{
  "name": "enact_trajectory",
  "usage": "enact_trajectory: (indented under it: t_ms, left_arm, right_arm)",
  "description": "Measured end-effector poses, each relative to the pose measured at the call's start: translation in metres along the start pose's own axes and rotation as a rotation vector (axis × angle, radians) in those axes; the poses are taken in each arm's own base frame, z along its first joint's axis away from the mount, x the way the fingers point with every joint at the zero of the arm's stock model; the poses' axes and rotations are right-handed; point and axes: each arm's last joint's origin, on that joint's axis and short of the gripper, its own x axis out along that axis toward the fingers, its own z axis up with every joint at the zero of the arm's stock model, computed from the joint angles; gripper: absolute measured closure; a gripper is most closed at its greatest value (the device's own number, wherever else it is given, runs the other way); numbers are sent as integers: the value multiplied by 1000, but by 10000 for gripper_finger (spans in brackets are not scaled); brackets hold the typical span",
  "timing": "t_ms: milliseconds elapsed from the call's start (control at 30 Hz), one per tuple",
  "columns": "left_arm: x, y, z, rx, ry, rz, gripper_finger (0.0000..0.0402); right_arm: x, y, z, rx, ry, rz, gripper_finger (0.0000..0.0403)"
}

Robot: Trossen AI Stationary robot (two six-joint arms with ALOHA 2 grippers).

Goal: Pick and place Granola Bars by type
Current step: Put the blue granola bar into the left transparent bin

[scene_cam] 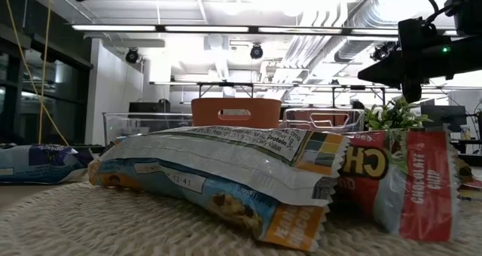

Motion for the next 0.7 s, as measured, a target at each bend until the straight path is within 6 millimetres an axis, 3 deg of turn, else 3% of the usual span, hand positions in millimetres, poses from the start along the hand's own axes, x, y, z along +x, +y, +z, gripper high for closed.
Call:
enact_trajectory:
  t_ms: [267,700]
  left_arm:
    - [26,-11,-1,17,221,-22,401]
    - [84,-56,0,-37,244,154,401]
  right_arm:
    - [0,0,0,0,0,0,402]
    - [0,0,0,0,0,0,402]
